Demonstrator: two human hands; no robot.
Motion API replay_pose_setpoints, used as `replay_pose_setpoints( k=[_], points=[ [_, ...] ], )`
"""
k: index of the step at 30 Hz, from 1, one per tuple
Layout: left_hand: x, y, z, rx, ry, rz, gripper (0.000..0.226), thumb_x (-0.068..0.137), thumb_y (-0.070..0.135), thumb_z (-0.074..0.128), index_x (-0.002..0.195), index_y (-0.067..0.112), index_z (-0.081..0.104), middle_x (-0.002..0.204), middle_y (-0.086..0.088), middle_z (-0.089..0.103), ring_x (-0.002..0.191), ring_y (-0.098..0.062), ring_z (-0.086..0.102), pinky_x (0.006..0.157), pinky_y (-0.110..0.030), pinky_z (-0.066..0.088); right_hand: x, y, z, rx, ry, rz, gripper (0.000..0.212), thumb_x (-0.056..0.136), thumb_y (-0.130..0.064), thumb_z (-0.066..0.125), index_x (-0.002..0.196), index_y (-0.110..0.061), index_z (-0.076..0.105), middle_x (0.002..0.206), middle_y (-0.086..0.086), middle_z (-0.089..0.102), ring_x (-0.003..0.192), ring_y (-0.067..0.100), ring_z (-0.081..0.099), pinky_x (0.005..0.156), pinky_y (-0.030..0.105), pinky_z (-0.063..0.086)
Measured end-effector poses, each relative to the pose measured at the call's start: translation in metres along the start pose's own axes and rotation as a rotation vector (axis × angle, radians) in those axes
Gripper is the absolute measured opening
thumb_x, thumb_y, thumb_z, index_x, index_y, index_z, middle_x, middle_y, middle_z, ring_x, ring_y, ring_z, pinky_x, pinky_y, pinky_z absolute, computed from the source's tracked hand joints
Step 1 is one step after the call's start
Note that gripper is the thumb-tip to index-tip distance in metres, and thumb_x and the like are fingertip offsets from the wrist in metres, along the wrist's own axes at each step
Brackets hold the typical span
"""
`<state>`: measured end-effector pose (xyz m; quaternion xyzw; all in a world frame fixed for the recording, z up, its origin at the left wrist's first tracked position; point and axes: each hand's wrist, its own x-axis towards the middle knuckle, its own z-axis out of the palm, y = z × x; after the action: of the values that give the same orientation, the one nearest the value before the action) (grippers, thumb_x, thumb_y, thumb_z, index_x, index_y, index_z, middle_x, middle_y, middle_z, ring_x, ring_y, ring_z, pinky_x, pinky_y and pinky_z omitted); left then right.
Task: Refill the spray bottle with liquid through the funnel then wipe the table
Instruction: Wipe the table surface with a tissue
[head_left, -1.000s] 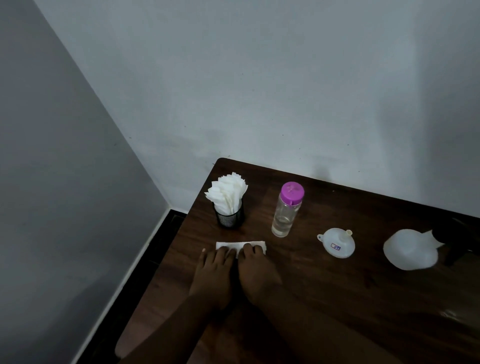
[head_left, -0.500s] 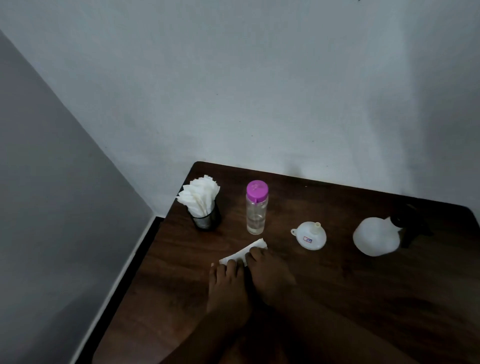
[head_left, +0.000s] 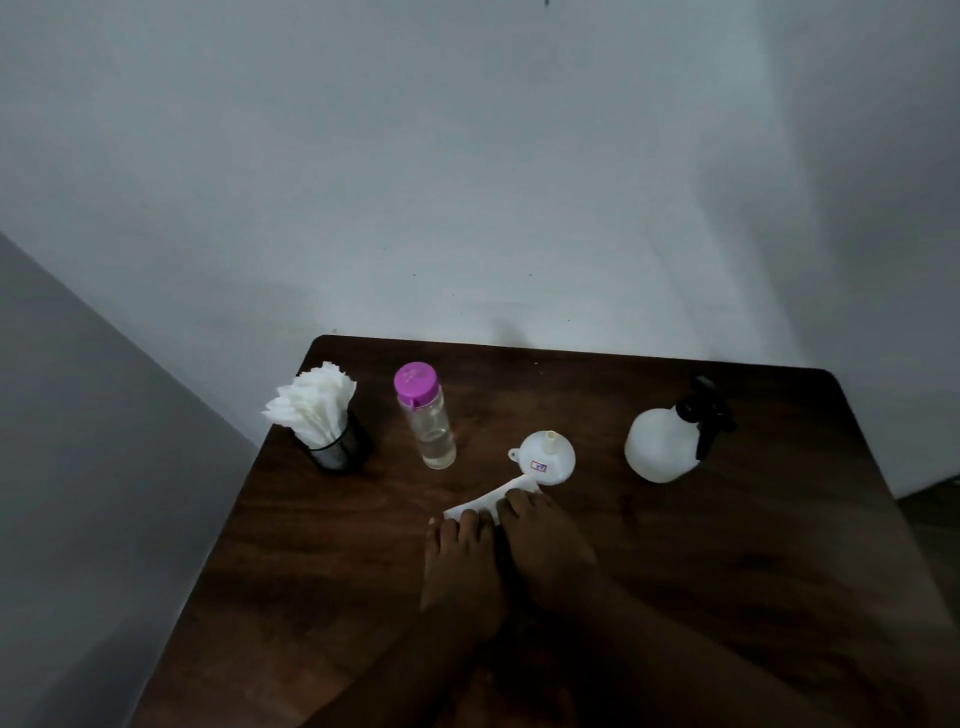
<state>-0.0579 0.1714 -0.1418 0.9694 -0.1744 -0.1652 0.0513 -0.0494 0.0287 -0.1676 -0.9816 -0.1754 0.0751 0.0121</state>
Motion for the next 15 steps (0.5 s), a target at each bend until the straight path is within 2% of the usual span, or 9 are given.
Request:
replay_pose_setpoints(
  k=[1, 3, 4, 5, 8, 10, 13, 15],
  points=[
    [0.000, 0.005, 0.001, 0.003, -0.005, 0.007, 0.078, 0.087, 0.052, 0.054, 0.152, 0.012, 0.040, 0.149, -0.009, 0.044, 0.138, -0.038, 0.042, 0.122, -0.054, 0.019, -0.005, 0.004, 0.001, -0.016, 0.004, 0.000, 0.051, 0.068, -0.033, 0.085, 0.109, -0.006, 0.073, 0.108, 0.014, 0.073, 0.100, 0.029, 0.071, 0.089, 0.044, 0.058],
    [0.003, 0.014, 0.005, 0.016, 0.015, 0.024, 0.077, 0.079, 0.052, 0.064, 0.142, 0.011, 0.053, 0.138, -0.010, 0.055, 0.128, -0.039, 0.055, 0.116, -0.057, 0.031, -0.013, 0.011, 0.003, -0.011, 0.024, 0.030, 0.056, 0.056, -0.035, 0.092, 0.102, -0.008, 0.077, 0.101, 0.011, 0.075, 0.093, 0.027, 0.074, 0.082, 0.041, 0.061],
    [0.003, 0.019, 0.007, 0.015, 0.022, 0.037, 0.077, 0.076, 0.053, 0.065, 0.140, 0.010, 0.056, 0.135, -0.010, 0.058, 0.125, -0.039, 0.058, 0.115, -0.057, 0.034, -0.017, 0.015, 0.005, -0.004, 0.023, 0.034, 0.056, 0.058, -0.034, 0.092, 0.104, -0.007, 0.076, 0.103, 0.013, 0.075, 0.095, 0.028, 0.073, 0.083, 0.042, 0.061],
    [0.004, 0.025, 0.010, 0.006, 0.034, 0.050, 0.078, 0.079, 0.053, 0.062, 0.143, 0.010, 0.052, 0.139, -0.010, 0.055, 0.129, -0.039, 0.054, 0.117, -0.056, 0.031, -0.020, 0.020, 0.008, 0.011, 0.014, 0.037, 0.055, 0.063, -0.032, 0.089, 0.109, -0.006, 0.073, 0.107, 0.014, 0.074, 0.098, 0.029, 0.072, 0.086, 0.043, 0.060],
    [0.005, 0.041, 0.008, 0.018, -0.020, 0.073, 0.081, 0.091, 0.055, 0.048, 0.157, 0.013, 0.027, 0.157, -0.009, 0.035, 0.146, -0.035, 0.032, 0.126, -0.051, 0.012, -0.031, 0.031, 0.006, 0.015, -0.037, 0.079, 0.049, 0.085, -0.026, 0.072, 0.127, -0.002, 0.062, 0.126, 0.020, 0.065, 0.116, 0.035, 0.063, 0.101, 0.047, 0.051],
    [0.007, 0.053, 0.005, 0.044, -0.041, 0.095, 0.083, 0.093, 0.056, 0.047, 0.159, 0.014, 0.021, 0.160, -0.008, 0.029, 0.148, -0.034, 0.026, 0.126, -0.050, 0.007, -0.039, 0.040, 0.006, -0.003, -0.016, 0.084, 0.050, 0.096, -0.026, 0.058, 0.138, -0.002, 0.051, 0.140, 0.021, 0.054, 0.130, 0.036, 0.052, 0.111, 0.048, 0.040],
    [0.012, 0.072, 0.004, 0.050, -0.105, 0.121, 0.088, 0.091, 0.058, 0.050, 0.159, 0.014, 0.017, 0.162, -0.010, 0.024, 0.149, -0.035, 0.023, 0.126, -0.051, 0.007, -0.052, 0.057, 0.001, -0.028, -0.033, 0.092, 0.055, 0.094, -0.033, 0.060, 0.141, -0.007, 0.050, 0.143, 0.017, 0.052, 0.133, 0.031, 0.049, 0.112, 0.044, 0.040],
    [0.016, 0.085, 0.003, 0.061, -0.132, 0.134, 0.091, 0.091, 0.059, 0.053, 0.159, 0.013, 0.015, 0.163, -0.011, 0.021, 0.150, -0.036, 0.021, 0.126, -0.051, 0.007, -0.061, 0.067, 0.003, -0.006, -0.102, 0.108, 0.057, 0.098, -0.028, 0.053, 0.147, -0.003, 0.037, 0.152, 0.021, 0.040, 0.140, 0.036, 0.039, 0.115, 0.050, 0.033]
  ],
)
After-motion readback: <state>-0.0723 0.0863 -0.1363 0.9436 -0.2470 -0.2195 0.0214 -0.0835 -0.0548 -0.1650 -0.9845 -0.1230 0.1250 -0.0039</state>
